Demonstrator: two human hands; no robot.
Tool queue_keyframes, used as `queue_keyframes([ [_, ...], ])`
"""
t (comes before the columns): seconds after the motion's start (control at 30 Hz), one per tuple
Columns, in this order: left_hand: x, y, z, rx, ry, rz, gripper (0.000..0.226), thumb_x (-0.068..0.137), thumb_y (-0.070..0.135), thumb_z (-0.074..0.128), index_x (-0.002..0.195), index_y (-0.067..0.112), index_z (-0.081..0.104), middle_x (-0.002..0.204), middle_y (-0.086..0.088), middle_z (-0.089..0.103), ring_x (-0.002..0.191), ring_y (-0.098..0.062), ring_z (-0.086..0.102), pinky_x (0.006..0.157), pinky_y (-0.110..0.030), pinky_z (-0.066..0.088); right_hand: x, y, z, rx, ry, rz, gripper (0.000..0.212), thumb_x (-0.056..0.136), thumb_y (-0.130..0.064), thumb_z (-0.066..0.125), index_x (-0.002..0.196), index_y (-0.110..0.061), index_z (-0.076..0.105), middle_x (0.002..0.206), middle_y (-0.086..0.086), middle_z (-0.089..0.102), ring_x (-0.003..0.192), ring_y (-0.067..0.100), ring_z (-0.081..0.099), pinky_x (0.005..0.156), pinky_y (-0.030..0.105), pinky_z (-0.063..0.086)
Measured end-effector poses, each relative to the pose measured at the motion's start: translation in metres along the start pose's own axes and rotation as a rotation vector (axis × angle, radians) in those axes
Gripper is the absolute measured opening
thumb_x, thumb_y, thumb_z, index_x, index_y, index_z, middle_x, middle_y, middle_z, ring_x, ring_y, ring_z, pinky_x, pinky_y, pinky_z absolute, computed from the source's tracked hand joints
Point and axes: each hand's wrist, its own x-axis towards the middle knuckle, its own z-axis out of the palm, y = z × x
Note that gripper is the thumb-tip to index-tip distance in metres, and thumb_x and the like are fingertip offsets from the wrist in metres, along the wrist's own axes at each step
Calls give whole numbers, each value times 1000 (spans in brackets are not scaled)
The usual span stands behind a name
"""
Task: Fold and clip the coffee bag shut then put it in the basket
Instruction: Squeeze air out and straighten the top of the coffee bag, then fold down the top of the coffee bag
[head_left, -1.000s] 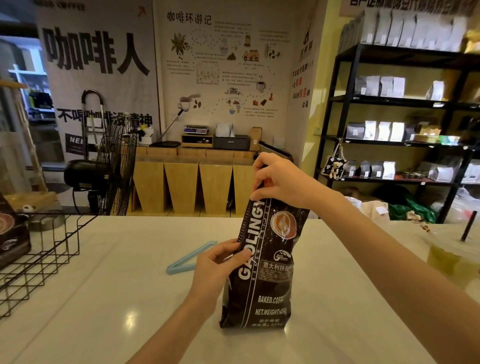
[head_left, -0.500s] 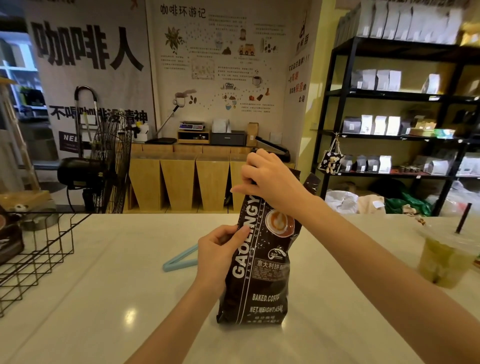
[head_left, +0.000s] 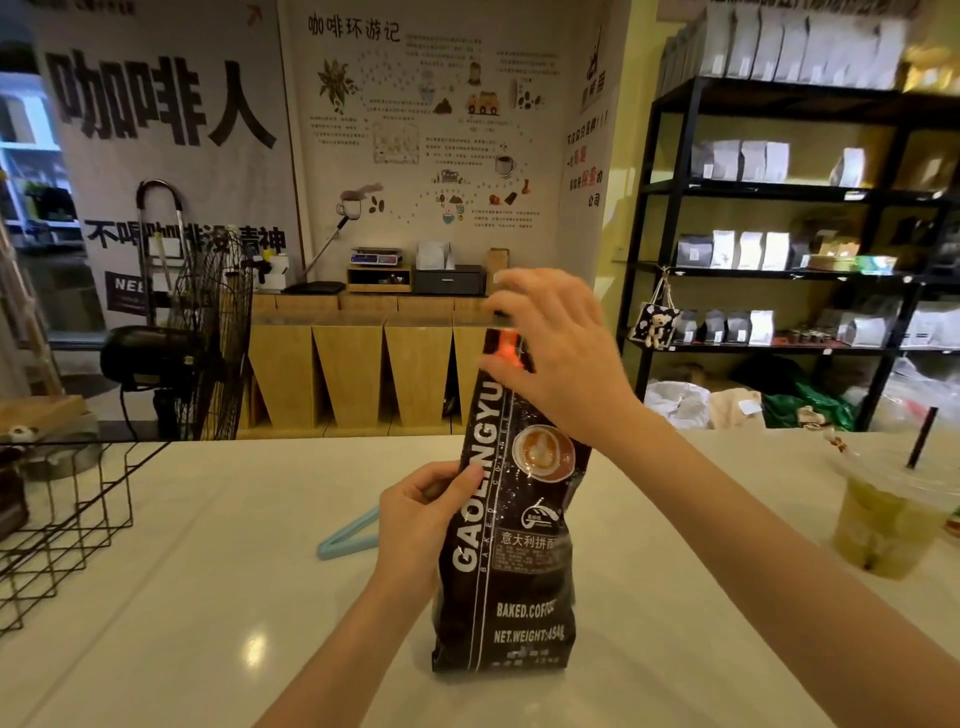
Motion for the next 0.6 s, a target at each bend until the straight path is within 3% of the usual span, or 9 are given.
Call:
queue_keyframes([
  [0.07,5,0,-5,28,-4,6,2,76,9,66,77,9,67,67,-2,74,63,-15,70,54,-24,56,-24,1,-12,238,203,334,37,84,-29,58,116,-10,51,122,5,54,117,17,44,103,33,34],
  [0.13,10,-1,-8,52,-12,-4,3,77,10,64,80,9,66,73,-4,74,69,-17,69,59,-26,56,-56,-3,-20,545,285,742,39,85,-24,59,119,-11,45,122,2,48,108,7,48,93,24,43],
  [0.2,14,-1,-8,73,-29,-29,3,80,12,62,80,10,64,81,-9,71,74,-20,67,64,-30,54,-88,-13,-18,852,79,1169,47,83,-35,60,123,-21,41,128,-1,46,108,3,48,86,19,42],
  [0.27,17,-2,-5,86,-39,-53,4,82,13,60,80,10,62,84,-11,70,74,-20,67,67,-33,53,-117,-24,-10,1086,-187,1396,61,71,-53,62,123,-27,42,131,-1,49,116,16,50,95,32,41],
  [0.3,17,-3,-4,89,-38,-59,5,82,14,59,81,10,62,84,-10,70,73,-19,67,66,-32,53,-126,-30,-6,1172,-265,1423,64,67,-57,63,121,-28,45,130,0,52,116,19,51,99,38,40],
  [0.37,18,-3,-2,92,-16,-70,6,83,16,58,83,11,60,86,-11,70,73,-19,67,65,-32,52,-134,-39,-3,1294,-320,1394,51,69,-49,65,113,-28,52,121,0,60,110,19,58,95,38,46],
  [0.5,22,3,12,245,126,-65,27,84,32,56,100,10,54,98,-11,65,86,-21,65,69,-33,52,-128,-50,-4,1325,-282,1369,23,81,-28,62,103,-20,61,100,-3,70,84,6,69,62,16,52],
  [0.53,24,7,19,341,175,1,37,83,37,56,109,12,50,110,-10,60,98,-22,61,78,-35,51,-126,-51,-3,1324,-271,1378,21,82,-27,62,102,-20,62,98,-4,71,81,4,69,60,15,51],
  [0.6,29,21,35,626,248,312,53,82,39,58,125,14,39,133,-9,42,124,-24,42,102,-40,38,-124,-53,-3,1305,-249,1386,21,81,-27,63,102,-20,62,96,-4,71,79,4,69,59,15,52],
])
